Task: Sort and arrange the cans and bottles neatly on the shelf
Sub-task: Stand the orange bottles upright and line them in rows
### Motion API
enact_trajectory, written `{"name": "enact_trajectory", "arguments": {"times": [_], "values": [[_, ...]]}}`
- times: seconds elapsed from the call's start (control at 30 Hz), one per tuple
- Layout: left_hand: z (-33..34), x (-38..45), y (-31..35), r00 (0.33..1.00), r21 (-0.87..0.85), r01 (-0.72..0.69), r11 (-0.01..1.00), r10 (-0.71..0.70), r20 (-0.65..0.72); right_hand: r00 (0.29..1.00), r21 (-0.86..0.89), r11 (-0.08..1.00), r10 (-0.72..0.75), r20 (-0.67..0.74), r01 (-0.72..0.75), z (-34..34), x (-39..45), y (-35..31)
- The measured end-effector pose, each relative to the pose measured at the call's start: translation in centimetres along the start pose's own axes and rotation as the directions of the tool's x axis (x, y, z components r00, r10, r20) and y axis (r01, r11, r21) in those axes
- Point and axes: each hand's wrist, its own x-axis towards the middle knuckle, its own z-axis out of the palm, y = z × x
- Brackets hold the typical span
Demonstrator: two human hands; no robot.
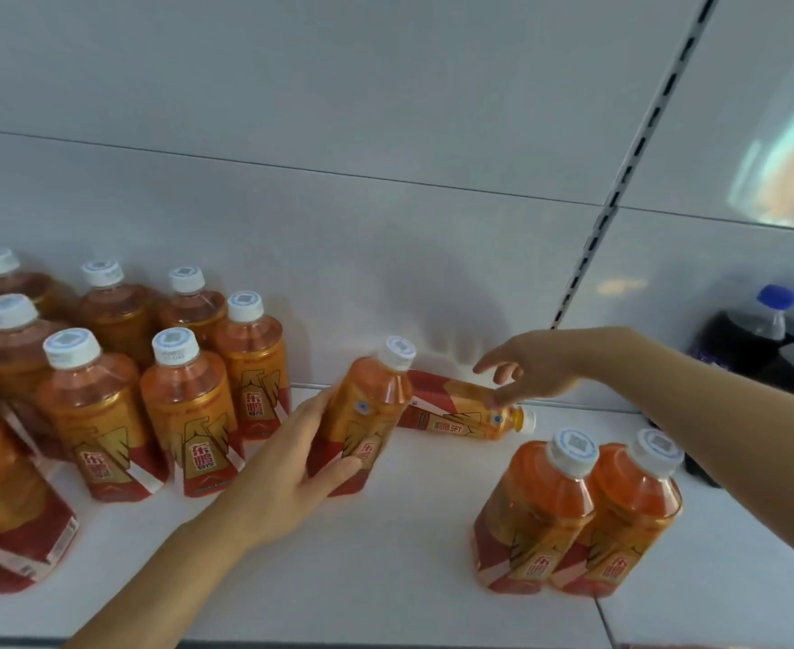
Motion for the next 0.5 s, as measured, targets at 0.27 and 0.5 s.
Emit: {"name": "enact_trajectory", "arguments": {"times": [0.27,0.5], "values": [[-0.6,-0.2,-1.1,0.991,0.056,0.128,0.99,-0.125,-0.058,0.998,-0.032,0.999,0.006,0.065,-0.004,2.1,1.4,0.3],[0.3,0.4,-0.3,0.989,0.066,0.128,0.99,-0.123,-0.083,0.99,-0.01,0.998,-0.06,-0.129,0.059,1.8,0.6,0.4]]}}
